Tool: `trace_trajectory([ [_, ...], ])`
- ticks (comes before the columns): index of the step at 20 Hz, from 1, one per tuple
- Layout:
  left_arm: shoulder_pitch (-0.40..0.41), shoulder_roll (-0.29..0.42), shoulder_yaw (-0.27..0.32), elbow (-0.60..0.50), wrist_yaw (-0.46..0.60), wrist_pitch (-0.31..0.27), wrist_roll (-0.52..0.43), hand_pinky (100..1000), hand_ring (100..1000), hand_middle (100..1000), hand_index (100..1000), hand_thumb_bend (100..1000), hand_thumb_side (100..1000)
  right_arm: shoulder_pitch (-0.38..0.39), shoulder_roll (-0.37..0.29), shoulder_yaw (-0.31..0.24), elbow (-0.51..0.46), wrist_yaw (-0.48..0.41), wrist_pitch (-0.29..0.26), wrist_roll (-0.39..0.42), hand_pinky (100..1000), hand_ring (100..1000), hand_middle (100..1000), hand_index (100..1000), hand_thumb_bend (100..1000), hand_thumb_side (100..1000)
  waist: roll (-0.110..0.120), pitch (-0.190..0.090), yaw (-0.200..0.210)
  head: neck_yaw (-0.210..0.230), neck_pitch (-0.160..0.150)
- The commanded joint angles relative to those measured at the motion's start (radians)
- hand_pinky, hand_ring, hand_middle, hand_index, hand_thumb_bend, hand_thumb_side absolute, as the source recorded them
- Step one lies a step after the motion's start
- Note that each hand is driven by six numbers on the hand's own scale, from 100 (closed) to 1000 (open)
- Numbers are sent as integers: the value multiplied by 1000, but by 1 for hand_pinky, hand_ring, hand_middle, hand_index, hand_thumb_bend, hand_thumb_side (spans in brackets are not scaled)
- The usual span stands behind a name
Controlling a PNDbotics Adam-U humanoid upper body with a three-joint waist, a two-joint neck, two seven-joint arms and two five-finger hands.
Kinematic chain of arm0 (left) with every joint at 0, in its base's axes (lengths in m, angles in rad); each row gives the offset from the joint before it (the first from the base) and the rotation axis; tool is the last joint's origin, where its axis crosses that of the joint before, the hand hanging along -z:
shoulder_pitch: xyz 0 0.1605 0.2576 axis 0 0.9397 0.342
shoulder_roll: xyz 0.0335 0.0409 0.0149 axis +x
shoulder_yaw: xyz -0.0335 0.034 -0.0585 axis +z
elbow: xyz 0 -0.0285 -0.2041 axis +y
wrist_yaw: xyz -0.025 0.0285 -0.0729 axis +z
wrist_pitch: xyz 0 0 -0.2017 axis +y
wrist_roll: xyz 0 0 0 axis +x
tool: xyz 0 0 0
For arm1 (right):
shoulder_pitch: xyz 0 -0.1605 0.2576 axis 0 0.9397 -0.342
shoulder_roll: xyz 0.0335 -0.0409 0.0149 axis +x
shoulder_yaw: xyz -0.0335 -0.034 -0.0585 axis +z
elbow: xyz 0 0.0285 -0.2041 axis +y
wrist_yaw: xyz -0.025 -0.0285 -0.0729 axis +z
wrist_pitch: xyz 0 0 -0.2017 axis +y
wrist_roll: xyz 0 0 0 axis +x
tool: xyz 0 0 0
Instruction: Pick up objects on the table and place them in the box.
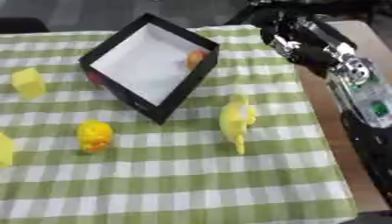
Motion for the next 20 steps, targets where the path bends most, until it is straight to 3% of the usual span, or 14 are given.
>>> trace_trajectory([
  [1,1,30,-1,-12,-6,1,-3,896,573,658,798,444,676,-34,-129,29,-23,15,-53,42,980,947,825,856,257,404,-12,-30,3,-1,5],
  [10,1,42,-5,-11,-7,1,-8,897,572,658,796,444,676,-75,-362,122,-30,138,-263,225,949,933,844,876,424,303,-23,-32,15,-7,5],
  [14,-1,45,-5,-12,-8,1,-7,897,570,658,796,444,676,-46,-415,137,-41,181,-332,273,947,934,848,863,474,251,-25,-29,16,-4,5],
  [20,-3,47,-8,-11,-6,2,-9,897,569,657,796,443,678,-16,-431,182,-83,224,-374,313,943,928,844,858,475,252,-26,-22,18,-8,5],
])
